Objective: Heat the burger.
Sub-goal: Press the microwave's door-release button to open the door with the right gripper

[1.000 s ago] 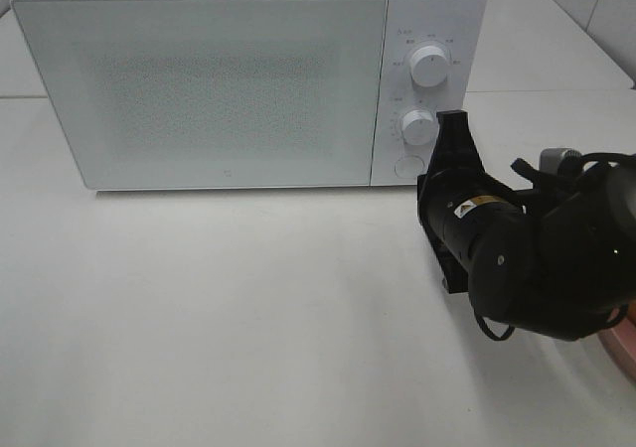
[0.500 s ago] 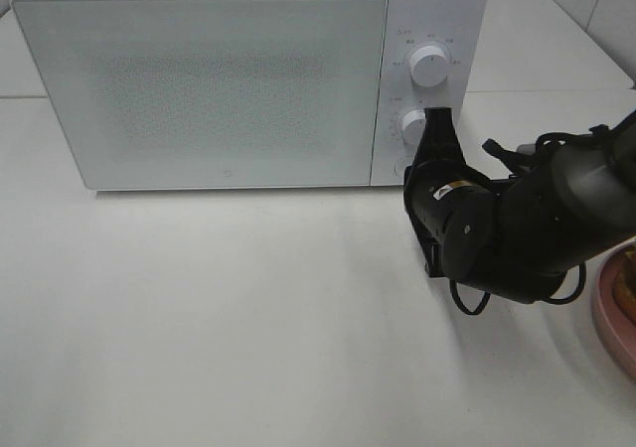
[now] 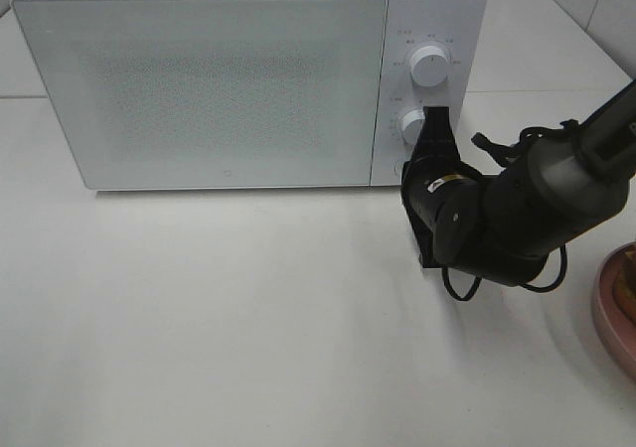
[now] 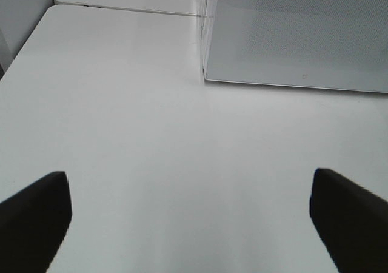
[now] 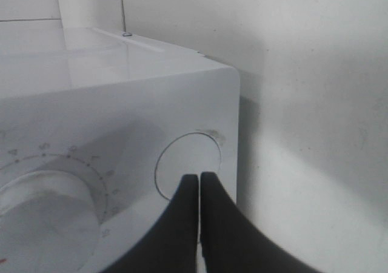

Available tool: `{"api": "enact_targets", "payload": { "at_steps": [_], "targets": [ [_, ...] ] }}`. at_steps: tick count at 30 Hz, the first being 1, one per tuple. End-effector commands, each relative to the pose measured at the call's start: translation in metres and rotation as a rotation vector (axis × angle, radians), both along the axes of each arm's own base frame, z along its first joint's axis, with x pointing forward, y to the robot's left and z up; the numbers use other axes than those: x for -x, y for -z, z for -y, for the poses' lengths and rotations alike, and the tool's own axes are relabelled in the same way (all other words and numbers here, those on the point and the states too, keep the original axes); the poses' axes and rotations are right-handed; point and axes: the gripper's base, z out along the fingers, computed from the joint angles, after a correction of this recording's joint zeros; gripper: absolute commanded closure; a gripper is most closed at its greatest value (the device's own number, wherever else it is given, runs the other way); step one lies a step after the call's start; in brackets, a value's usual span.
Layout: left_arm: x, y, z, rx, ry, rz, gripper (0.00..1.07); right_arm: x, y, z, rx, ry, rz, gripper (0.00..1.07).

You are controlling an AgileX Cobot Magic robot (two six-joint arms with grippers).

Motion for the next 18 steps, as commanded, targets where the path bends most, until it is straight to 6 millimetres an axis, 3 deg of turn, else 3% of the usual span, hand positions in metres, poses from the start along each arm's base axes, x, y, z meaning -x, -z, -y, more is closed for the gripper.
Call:
{"api": "enact_targets", "payload": {
  "at_steps": [1,18],
  "targets": [
    [0.000,0.001,0.001,0.008,0.010,-0.002,0.07,-0.004,-0.001,0.001,-0.010,0.006,0.007,1.07],
    [0.000,0.001,0.001,0.006,0.011,-0.002,0.07,-0.020,0.006,0.002,-0.011,0.023,0.015,1.07]
  ]
}}
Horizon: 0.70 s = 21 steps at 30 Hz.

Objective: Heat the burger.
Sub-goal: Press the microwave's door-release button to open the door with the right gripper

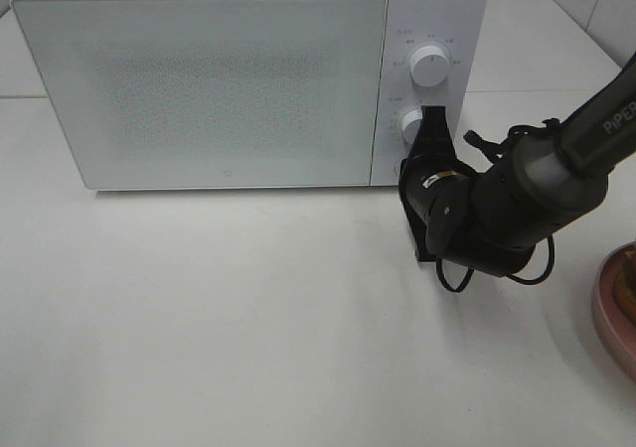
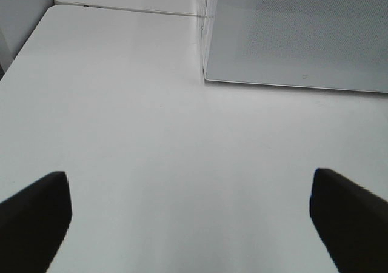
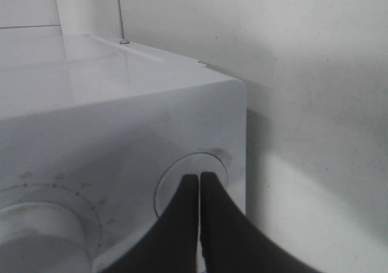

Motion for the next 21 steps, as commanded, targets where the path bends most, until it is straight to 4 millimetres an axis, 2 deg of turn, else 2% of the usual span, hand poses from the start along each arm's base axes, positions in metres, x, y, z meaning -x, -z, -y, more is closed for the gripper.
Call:
{"api": "enact_targets", "payload": {
  "at_steps": [1,21],
  "targets": [
    [0.000,0.001,0.001,0.006,0.011,-0.002,0.07,-0.008,0.000,0.001,-0.005,0.010,0.015,1.07],
    [0.000,0.001,0.001,0.006,0.011,-0.002,0.07,-0.020,-0.009,0.004,0.005,0.052,0.109,1.07]
  ]
}}
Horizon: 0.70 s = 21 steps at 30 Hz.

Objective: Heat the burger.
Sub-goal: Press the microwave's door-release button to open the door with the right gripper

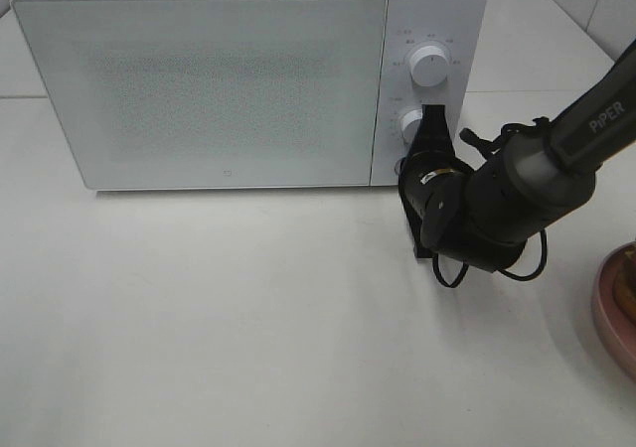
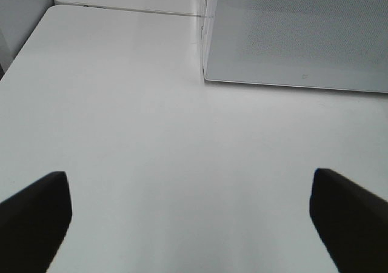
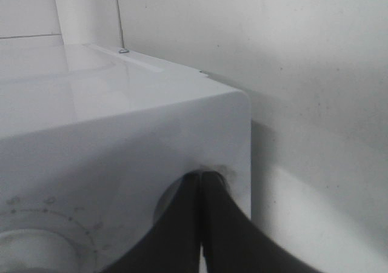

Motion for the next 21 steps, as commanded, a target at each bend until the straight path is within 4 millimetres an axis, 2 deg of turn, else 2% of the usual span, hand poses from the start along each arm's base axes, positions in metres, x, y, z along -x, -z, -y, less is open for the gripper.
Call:
{"api": "enact_targets", "payload": {
  "at_steps": [1,21],
  "targets": [
    [0.000,0.001,0.001,0.006,0.011,-0.002,0.07,-0.012,-0.015,0.001,0.002,0.025,0.110,1.07],
    [0.000,0.001,0.001,0.006,0.011,-0.002,0.07,-0.033,-0.029,0.000,-0.018,0.075,0.221,1.07]
  ]
}}
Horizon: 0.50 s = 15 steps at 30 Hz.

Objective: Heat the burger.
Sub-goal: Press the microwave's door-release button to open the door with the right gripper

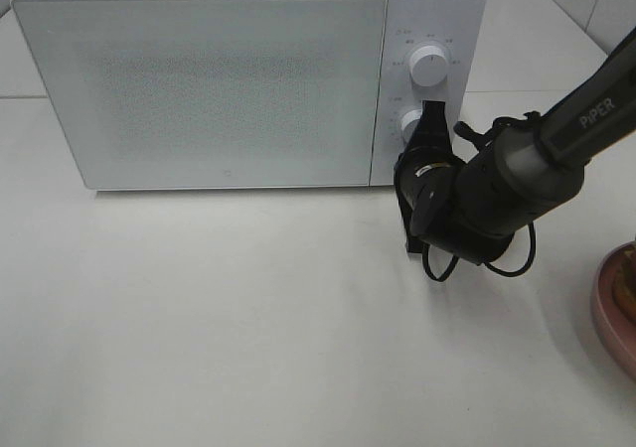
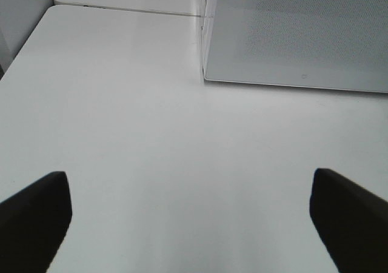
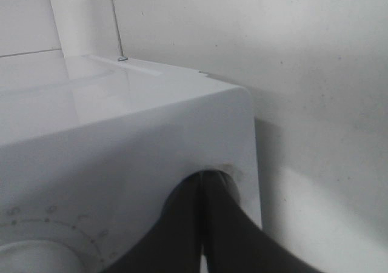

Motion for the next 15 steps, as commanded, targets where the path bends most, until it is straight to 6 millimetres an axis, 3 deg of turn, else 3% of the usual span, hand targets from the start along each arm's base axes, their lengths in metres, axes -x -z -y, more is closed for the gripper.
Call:
{"api": "enact_targets", "payload": {
  "at_steps": [1,15],
  "targets": [
    [0.0005,0.0010,0.0006,0.006,0.011,-0.002,0.07,-0.0257,-0.0258,0.0054,0.038,0.031,0.223,1.07],
    [0.0005,0.0010,0.0006,0.006,0.011,-0.002,0.07,-0.0340,-0.0318,0.0054,0.052,0.049,0.284,1.07]
  ]
}}
